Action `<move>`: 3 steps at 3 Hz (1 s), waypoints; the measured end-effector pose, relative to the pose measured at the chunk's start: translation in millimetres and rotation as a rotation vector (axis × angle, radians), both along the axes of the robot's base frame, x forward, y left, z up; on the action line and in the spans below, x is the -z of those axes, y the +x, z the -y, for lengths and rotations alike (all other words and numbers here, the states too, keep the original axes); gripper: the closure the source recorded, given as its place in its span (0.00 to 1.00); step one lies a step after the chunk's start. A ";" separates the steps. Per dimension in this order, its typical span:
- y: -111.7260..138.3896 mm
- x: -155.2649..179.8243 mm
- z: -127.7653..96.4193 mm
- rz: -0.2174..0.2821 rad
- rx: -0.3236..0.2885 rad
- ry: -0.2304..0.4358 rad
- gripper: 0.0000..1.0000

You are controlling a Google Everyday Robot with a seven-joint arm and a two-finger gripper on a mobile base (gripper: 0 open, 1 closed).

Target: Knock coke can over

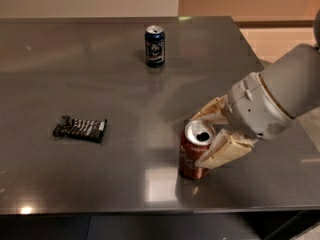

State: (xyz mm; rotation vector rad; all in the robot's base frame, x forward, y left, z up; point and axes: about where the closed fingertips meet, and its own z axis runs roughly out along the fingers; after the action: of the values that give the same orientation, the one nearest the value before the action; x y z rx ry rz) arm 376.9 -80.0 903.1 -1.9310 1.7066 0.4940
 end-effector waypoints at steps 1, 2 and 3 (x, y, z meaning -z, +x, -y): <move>9.6 -24.7 1.9 0.025 0.042 -0.072 0.88; 21.8 -53.6 1.6 0.070 0.083 -0.202 1.00; 45.3 -64.1 11.8 0.076 0.112 -0.349 1.00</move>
Offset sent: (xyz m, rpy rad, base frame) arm 0.0467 -0.0217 0.0848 -0.4556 -0.1359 -0.1556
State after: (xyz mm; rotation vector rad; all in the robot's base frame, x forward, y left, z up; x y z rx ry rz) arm 422.2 -91.8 967.2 -2.0417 1.9383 0.0812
